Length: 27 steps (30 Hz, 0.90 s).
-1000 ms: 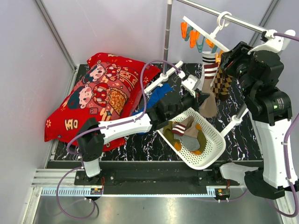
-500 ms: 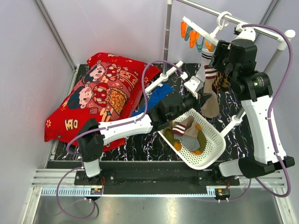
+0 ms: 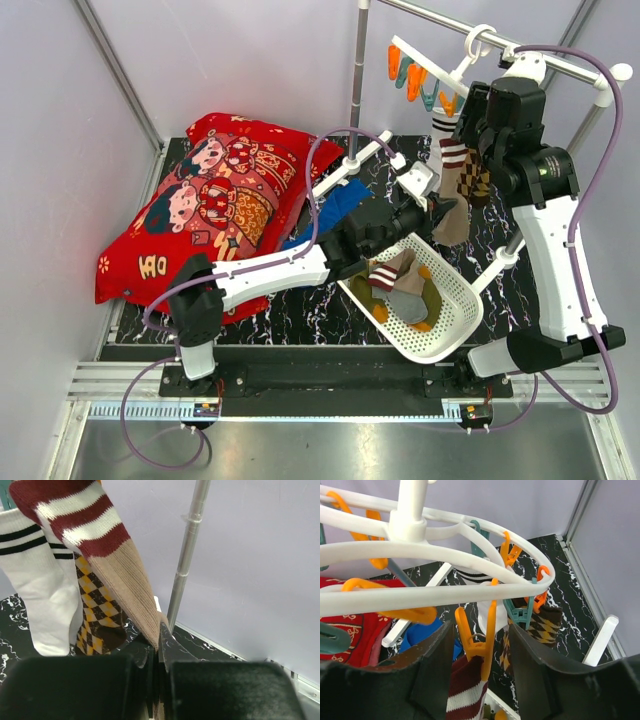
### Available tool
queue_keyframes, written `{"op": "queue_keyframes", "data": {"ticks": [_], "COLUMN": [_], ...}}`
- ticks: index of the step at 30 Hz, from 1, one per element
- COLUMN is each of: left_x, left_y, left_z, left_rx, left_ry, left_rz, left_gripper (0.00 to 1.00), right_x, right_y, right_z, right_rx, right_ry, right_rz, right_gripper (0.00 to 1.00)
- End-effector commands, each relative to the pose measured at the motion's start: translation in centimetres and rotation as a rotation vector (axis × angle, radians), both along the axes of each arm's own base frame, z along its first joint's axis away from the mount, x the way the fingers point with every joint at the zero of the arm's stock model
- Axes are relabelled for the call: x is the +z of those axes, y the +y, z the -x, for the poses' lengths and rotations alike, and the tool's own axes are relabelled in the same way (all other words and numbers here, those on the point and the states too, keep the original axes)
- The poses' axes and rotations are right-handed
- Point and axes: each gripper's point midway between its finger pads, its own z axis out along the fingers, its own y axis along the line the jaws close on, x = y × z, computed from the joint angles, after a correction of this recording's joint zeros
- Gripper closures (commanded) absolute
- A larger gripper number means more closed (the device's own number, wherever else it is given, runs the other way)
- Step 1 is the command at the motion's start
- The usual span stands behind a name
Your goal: Remove the socks clipped to the hanger
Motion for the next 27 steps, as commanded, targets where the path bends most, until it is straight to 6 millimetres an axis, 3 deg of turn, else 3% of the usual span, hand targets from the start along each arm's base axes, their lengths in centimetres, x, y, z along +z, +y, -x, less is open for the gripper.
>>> {"op": "queue_keyframes", "data": {"ticks": [1, 6, 9, 10, 11, 14, 22, 23, 26, 27], "left_x": [2.5, 2.2, 2.4, 2.4, 2.1, 2.0, -0.4, -2.2, -4.0, -6.3], "left_y": [-0.3, -0.6, -0.7, -0.7, -0.9, -0.9, 0.0, 0.2, 0.8, 1.2], "left_z": [0.1, 0.2, 0.2, 0.1, 0.1, 0.0, 1.4, 1.7, 3.2, 3.5], "left_rx": [0.011, 0.008, 0.008, 0.008, 0.009, 0.011, -0.024, -0.025, -0.043, -0.039], "left_ry": [-0.040, -0.036, -0.037, -0.038, -0.036, -0.033, 0.044, 0.070, 0.114, 0.142], "left_rz": [0.053, 0.048, 0.051, 0.049, 0.042, 0.039, 0.043, 0.018, 0.006, -0.026], "left_gripper": [1.00, 1.00, 1.00, 1.00, 1.00, 1.00, 1.00, 1.00, 0.99, 0.94], "right_x": [2.1, 2.0, 1.9, 1.9, 2.2, 2.6, 2.5, 2.7, 3.1, 3.4], "right_y": [-1.1, -0.9, -1.0, -1.0, -1.1, -1.1, -0.1, 0.0, 1.0, 1.1], "right_z": [-0.2, -0.6, -0.7, -0.8, -0.8, -0.6, -0.5, -0.4, -0.3, -0.2], "right_rx": [-0.054, -0.051, -0.057, -0.059, -0.063, -0.062, -0.018, -0.010, 0.024, 0.023], "right_ry": [-0.062, -0.060, -0.056, -0.059, -0.066, -0.080, -0.083, -0.092, -0.109, -0.119], "right_rz": [0.017, 0.012, 0.015, 0.013, 0.014, 0.013, -0.033, -0.049, -0.111, -0.137], "right_gripper": [0.46, 0.50, 0.59, 0.66, 0.79, 1.00, 1.00, 1.00, 1.00, 1.00]}}
